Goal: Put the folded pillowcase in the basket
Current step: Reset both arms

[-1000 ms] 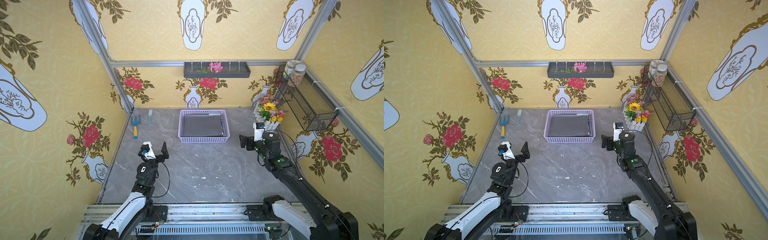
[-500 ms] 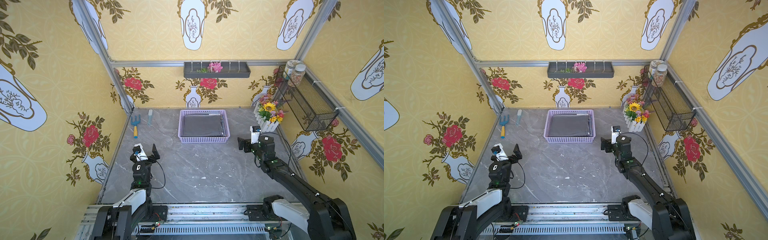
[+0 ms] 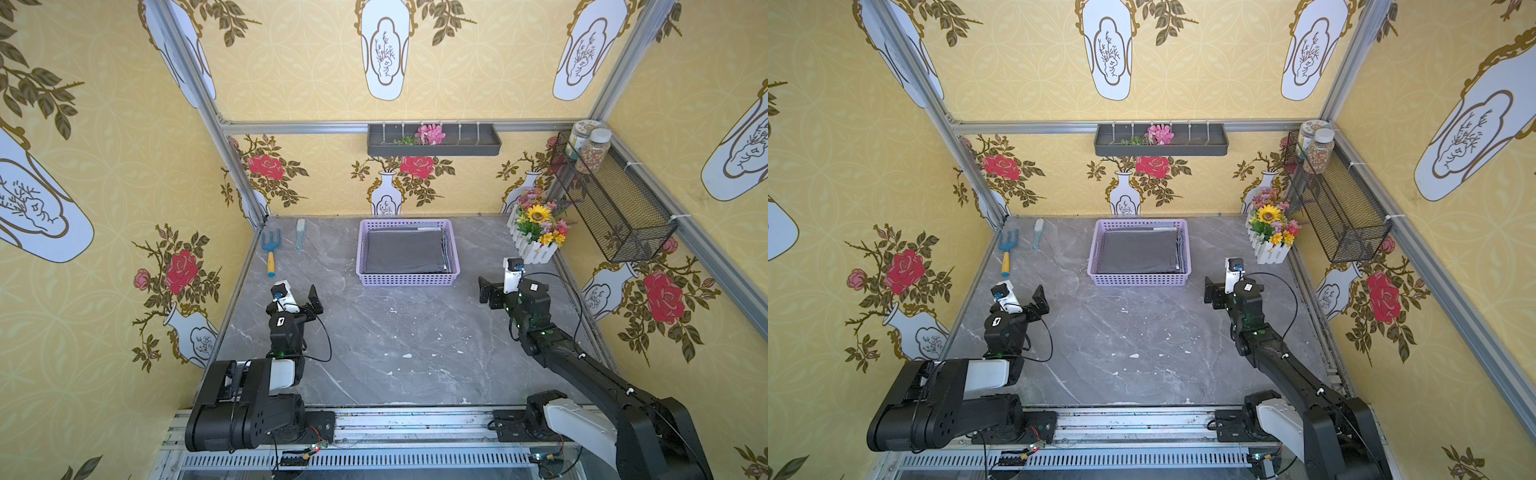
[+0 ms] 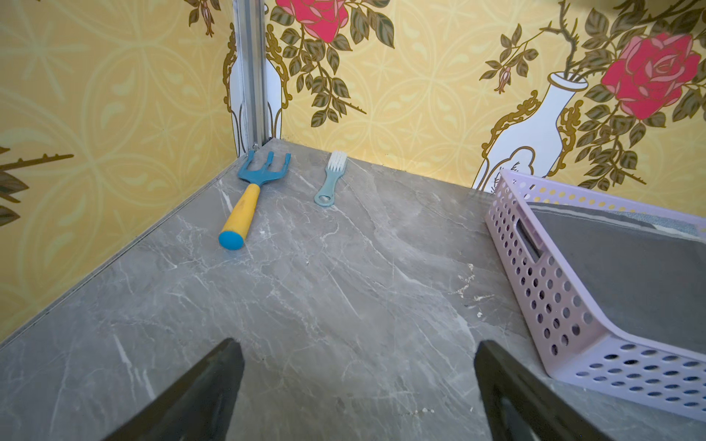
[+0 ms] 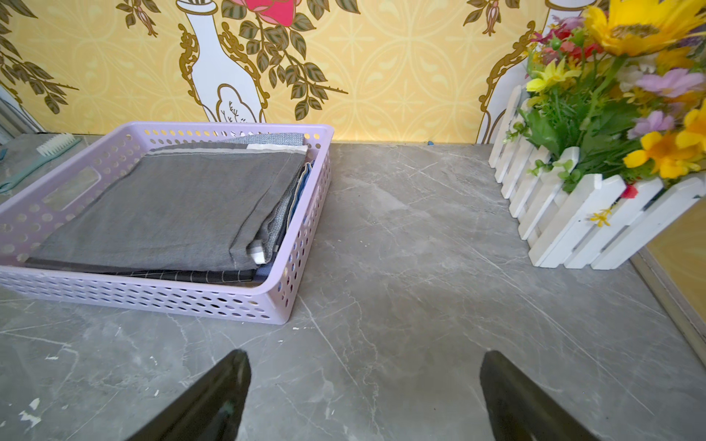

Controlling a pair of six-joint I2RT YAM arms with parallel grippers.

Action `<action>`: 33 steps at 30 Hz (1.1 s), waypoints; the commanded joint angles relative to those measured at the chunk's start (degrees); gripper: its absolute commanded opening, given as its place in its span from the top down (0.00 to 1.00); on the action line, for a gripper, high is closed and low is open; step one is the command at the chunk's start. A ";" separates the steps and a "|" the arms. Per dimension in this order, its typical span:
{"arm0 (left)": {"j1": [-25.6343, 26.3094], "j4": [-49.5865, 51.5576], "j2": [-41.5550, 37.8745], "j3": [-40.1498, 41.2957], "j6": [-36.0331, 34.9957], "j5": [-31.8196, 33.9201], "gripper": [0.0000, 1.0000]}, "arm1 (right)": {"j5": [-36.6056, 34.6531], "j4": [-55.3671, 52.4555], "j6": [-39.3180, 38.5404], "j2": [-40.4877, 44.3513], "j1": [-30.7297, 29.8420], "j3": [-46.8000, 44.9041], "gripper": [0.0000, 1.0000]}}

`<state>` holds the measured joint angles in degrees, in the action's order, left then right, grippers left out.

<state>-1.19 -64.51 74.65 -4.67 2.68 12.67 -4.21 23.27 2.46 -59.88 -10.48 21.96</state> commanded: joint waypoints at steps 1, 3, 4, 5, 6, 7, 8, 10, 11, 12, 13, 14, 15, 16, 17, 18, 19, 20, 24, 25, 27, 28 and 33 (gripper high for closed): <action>0.05 -1.14 0.03 0.10 0.34 0.52 0.00 | -0.76 10.28 -4.04 -1.82 0.58 -3.08 0.03; 0.02 -1.10 0.03 0.10 0.33 0.52 0.00 | -1.28 11.45 -5.14 -4.26 1.54 -3.48 0.03; 0.04 -1.08 0.04 0.11 0.35 0.57 0.00 | -0.89 10.78 -5.02 -5.28 2.29 -3.07 0.03; 0.01 -1.14 0.01 0.10 0.37 0.52 0.00 | -0.68 9.90 -5.03 -5.83 2.63 -2.46 0.03; 0.05 -1.13 0.05 0.09 0.38 0.52 0.00 | -0.80 8.29 -5.40 -5.91 2.79 -2.10 0.03; 0.05 -1.08 0.03 0.10 0.33 0.51 0.00 | -1.30 8.87 -5.45 -6.04 2.99 -2.53 0.03; -0.03 -1.11 0.02 0.09 0.37 0.52 0.00 | -1.41 8.47 -5.38 -5.88 3.36 -2.84 0.03; 0.05 -1.13 0.05 0.09 0.39 0.52 0.00 | -1.49 9.14 -4.99 -6.29 4.67 -4.15 0.03; 0.05 -1.09 0.04 0.10 0.34 0.53 0.00 | -1.32 10.08 -4.46 -6.94 5.49 -4.91 0.03; 0.04 -1.11 0.01 0.15 0.38 0.52 0.00 | -0.39 11.40 -4.00 -8.22 6.80 -5.66 0.03; 0.05 -1.08 0.04 0.05 0.40 0.52 0.00 | 0.31 13.38 -3.24 -9.78 8.11 -6.39 0.03; 0.05 -1.13 0.02 0.10 0.31 0.52 0.00 | 1.04 15.60 -2.59 -11.01 9.29 -6.72 0.03; 0.00 -1.10 0.01 0.10 0.37 0.52 0.00 | 1.52 15.03 -1.40 -11.76 10.21 -6.20 0.03; 0.05 -1.10 0.04 0.10 0.37 0.54 0.00 | 2.82 16.41 -0.58 -12.77 11.09 -6.33 0.03; 0.05 -1.06 0.12 0.06 0.39 0.52 0.00 | 3.44 18.46 0.04 -14.02 11.64 -6.62 0.03; 0.05 -1.09 0.00 0.10 0.38 0.47 0.00 | 3.80 20.59 0.66 -16.16 12.23 -6.93 0.03; 0.03 -1.08 0.04 0.10 0.38 0.52 0.00 | 3.79 21.85 1.15 -18.18 12.64 -6.93 0.03; 0.04 -1.14 0.01 0.10 0.33 0.52 0.00 | 3.67 23.67 1.31 -20.15 12.92 -7.33 0.03; 0.04 -1.07 0.05 0.10 0.32 0.52 0.00 | 4.65 27.17 0.35 -21.82 12.83 -8.34 0.03; 0.04 -1.14 0.13 0.03 0.32 0.45 0.00 | 4.80 28.29 0.27 -22.26 12.78 -8.44 0.03; 0.01 -1.06 0.12 0.01 0.35 0.51 0.00 | 4.62 28.68 0.29 -22.27 12.77 -8.62 0.03; 0.05 -1.11 0.11 0.02 0.39 0.50 0.00 | 4.56 28.35 0.08 -22.05 12.78 -8.73 0.03; 0.05 -1.07 0.10 0.09 0.37 0.47 0.00 | 4.31 28.20 -0.15 -22.26 12.42 -8.43 0.03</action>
<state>-1.17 -64.66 74.67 -4.67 3.05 13.28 -0.01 48.23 2.52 -82.11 2.22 13.41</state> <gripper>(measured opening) 0.999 0.973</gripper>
